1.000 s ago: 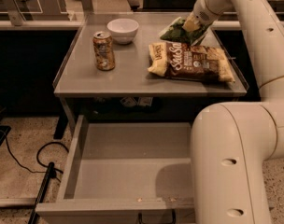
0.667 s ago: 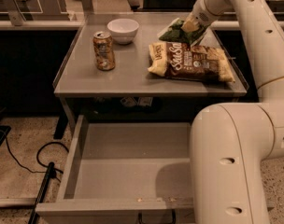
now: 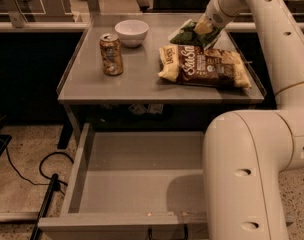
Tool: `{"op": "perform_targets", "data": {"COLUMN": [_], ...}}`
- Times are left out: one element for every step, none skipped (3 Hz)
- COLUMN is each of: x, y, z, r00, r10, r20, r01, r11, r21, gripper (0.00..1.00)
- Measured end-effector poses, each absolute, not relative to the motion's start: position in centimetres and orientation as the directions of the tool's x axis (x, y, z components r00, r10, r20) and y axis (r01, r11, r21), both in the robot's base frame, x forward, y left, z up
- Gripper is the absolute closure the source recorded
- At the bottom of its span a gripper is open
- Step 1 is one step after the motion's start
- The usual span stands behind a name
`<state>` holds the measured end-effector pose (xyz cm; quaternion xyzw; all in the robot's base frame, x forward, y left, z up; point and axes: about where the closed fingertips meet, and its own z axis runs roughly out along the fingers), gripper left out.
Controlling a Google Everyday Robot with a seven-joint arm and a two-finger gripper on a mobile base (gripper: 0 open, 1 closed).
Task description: Pick green jalapeno chip bag from top drawer and place on counter
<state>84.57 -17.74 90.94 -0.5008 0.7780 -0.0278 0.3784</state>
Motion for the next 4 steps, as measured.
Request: {"op": "perform_targets", "data": {"x": [84.57, 84.57, 84.58, 84.58], "y": [-17.74, -17.73, -17.72, -17.72], "z": [90.94, 90.94, 90.91, 90.91], "r00": [-0.212, -0.212, -0.212, -0.212], "r10": [-0.8, -0.8, -0.8, -0.8], "r20": [-0.561, -0.561, -0.561, -0.561], "r01": [-0.758, -0.758, -0.759, -0.759], "r11": [0.497, 0.497, 0.497, 0.497], "r21": [-0.422, -0.422, -0.422, -0.422], "gripper": [0.34, 0.11, 0.0, 0.0]}}
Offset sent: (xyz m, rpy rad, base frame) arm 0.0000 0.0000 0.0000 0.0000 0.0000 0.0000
